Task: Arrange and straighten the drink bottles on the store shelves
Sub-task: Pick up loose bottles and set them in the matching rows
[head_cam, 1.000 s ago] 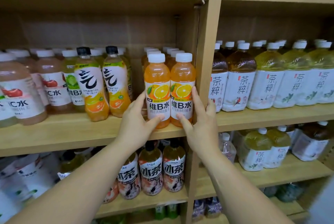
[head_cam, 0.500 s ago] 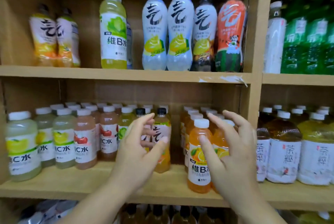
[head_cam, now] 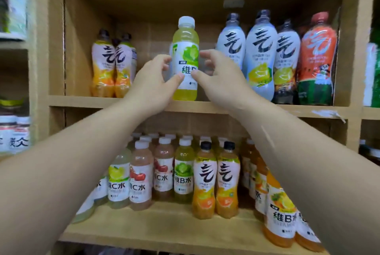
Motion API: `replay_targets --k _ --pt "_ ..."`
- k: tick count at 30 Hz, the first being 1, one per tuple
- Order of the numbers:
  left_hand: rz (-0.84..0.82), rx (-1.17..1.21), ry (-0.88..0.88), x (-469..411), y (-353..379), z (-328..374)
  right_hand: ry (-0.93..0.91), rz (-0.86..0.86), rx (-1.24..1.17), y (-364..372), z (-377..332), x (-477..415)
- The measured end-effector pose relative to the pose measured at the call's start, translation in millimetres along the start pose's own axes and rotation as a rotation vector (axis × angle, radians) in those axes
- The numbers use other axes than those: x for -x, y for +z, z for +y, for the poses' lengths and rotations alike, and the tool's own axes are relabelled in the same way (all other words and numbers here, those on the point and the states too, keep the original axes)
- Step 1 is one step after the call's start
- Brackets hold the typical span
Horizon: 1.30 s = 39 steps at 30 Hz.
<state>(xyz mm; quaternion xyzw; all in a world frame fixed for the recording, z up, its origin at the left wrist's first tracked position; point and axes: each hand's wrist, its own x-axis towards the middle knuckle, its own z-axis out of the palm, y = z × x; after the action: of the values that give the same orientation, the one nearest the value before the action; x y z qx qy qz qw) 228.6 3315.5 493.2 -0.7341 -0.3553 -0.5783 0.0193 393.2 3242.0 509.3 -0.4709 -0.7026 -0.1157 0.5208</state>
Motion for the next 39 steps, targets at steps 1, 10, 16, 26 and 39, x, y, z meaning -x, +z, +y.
replay_targets --k 1,10,16,26,39 --pt "-0.024 0.062 -0.048 -8 1 -4 0.031 -0.011 0.033 5 -2 -8" --pt "-0.295 0.413 -0.211 -26 -3 -11 0.213 -0.085 0.009 35 7 -24" --pt "-0.178 0.543 -0.135 -15 -4 -14 0.167 0.027 -0.104 44 7 -16" --pt "-0.131 0.886 -0.061 17 -37 -7 0.030 0.100 -0.263 30 -26 18" --pt "-0.254 0.741 -0.079 159 -19 -46 0.130 -0.115 -0.599 82 18 157"
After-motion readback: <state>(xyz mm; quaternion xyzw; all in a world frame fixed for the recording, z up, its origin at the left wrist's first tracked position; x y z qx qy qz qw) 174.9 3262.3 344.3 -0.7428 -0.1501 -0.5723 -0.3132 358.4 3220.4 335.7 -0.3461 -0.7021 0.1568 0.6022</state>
